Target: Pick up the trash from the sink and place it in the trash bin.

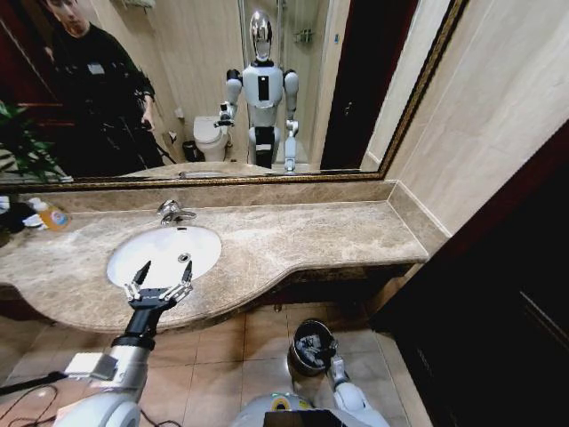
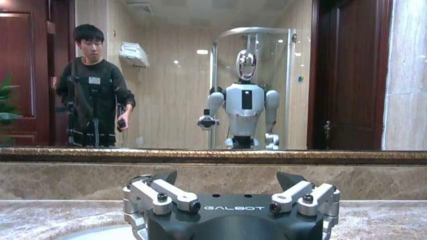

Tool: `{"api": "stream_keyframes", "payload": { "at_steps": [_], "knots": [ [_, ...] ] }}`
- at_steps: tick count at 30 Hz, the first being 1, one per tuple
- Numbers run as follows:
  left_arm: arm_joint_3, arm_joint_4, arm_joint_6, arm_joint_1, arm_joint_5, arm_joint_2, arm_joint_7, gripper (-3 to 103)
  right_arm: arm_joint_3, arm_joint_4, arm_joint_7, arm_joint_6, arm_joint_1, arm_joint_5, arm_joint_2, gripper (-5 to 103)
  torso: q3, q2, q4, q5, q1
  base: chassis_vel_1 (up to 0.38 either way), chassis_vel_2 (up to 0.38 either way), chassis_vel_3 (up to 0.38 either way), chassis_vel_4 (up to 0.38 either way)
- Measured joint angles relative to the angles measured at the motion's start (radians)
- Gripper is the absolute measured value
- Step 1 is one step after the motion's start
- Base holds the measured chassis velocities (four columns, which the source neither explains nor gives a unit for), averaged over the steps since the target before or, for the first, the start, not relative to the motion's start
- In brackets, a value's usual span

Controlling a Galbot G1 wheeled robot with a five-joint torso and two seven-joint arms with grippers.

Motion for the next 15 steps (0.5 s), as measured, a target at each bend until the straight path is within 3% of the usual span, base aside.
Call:
{"api": "stream_keyframes", "payload": {
  "at_steps": [6, 15],
  "knots": [
    [0.0, 0.0, 0.0, 0.0, 0.0, 0.0, 0.0, 100, 0.022, 0.248, -0.011, -0.079, -0.102, 0.078, -0.049, 100, 0.0, 0.0, 0.0, -0.0001, 0.0, 0.0, 0.0, 0.0, 0.0],
    [0.0, 0.0, 0.0, 0.0, 0.0, 0.0, 0.0, 100, 0.104, 0.55, -0.012, -0.089, -0.21, 0.128, -0.08, 100, 0.0, 0.0, -0.0001, 0.0001, 0.0, 0.0, 0.0, 0.0, 0.0]
  ]
}}
